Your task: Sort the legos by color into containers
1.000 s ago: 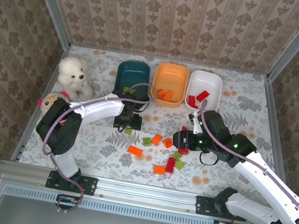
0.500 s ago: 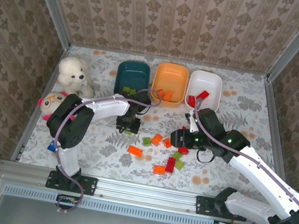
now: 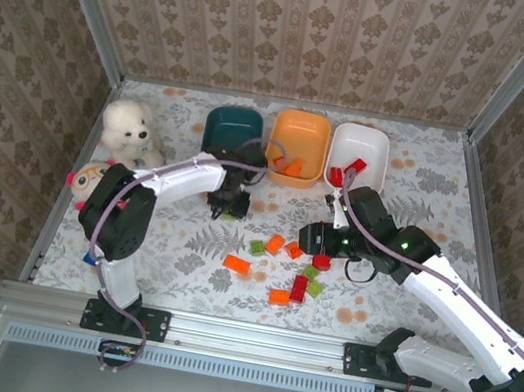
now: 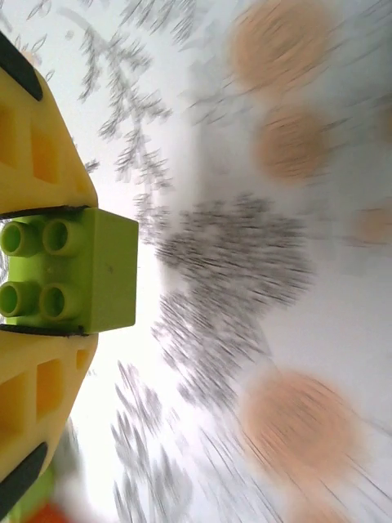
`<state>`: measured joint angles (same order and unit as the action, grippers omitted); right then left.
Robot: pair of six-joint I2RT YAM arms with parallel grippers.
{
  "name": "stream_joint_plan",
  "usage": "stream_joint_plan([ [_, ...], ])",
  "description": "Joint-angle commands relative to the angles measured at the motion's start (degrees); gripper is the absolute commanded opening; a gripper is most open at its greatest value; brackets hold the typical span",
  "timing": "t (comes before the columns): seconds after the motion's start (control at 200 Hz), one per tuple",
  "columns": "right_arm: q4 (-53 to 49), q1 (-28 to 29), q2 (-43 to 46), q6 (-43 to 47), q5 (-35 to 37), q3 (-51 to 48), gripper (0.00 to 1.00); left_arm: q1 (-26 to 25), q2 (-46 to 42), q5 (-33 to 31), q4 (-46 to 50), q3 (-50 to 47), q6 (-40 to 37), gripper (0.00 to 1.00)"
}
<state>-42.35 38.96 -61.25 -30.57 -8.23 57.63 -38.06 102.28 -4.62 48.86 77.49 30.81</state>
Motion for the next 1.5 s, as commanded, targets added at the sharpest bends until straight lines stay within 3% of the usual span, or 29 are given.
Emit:
stream_joint_plan([
  [0.0, 0.65, 0.16, -0.86, 0.8, 2.06, 2.63, 0.63, 3.04, -3.63, -1.53, 3.36, 9.47, -2.35, 0.28],
  [0.335, 3.5, -0.07, -10.63, 2.87, 1.2, 11.56, 0.63, 13.7, 14.69, 0.84, 2.41, 32.91, -7.06, 0.28],
  [0.57, 3.07, -1.1, -14.64, 3.83, 0.08, 15.06, 0.63, 14.52, 28.24, 4.63, 5.1, 46.73, -7.55, 0.28],
  [0.91, 4.44, -3.61, -15.74, 4.09, -1.52, 14.4, 0.63, 13.92, 26.21, 11.81, 5.85, 38.64, 2.14, 0.28],
  [1.19, 5.3, -4.15, -16.61, 3.65, -1.96, 14.4, 0.63, 13.78, 25.94, 14.07, 5.63, 34.87, 2.85, 0.3],
  [1.37, 5.43, -4.16, -16.92, 3.3, -1.83, 13.92, 0.63, 13.74, 26.13, 14.67, 6.09, 35.2, 2.94, 0.38],
  [1.495, 4.82, -4.13, -17.45, 3.61, -1.43, 13.92, 0.64, 13.7, 25.09, 14.09, 6.33, 35.31, 2.93, 0.51],
])
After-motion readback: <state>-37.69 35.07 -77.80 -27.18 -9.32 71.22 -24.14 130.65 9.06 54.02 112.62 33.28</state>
